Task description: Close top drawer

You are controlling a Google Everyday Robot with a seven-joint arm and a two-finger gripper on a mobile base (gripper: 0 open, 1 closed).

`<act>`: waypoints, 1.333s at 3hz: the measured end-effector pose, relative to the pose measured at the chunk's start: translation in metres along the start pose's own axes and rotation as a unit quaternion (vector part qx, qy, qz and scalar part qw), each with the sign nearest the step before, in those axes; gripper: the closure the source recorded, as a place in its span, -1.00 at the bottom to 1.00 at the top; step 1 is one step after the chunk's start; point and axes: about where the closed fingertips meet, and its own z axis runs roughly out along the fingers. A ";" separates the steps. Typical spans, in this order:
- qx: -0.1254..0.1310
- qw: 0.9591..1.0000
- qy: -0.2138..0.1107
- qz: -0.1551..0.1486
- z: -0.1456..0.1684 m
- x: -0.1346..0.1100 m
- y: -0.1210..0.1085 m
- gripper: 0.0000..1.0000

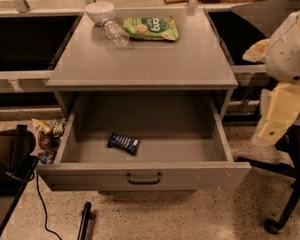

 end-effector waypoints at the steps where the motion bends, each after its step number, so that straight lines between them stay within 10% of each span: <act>1: -0.046 0.996 -0.059 -0.057 0.040 -0.029 0.036 -1.00; 3: -0.115 0.981 -0.110 -0.107 0.108 -0.058 0.106 -0.17; 4: -0.120 0.981 -0.108 -0.106 0.111 -0.057 0.110 0.29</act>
Offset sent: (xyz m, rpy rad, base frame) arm -0.0795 0.1158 -0.1185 0.2190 0.1424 0.4070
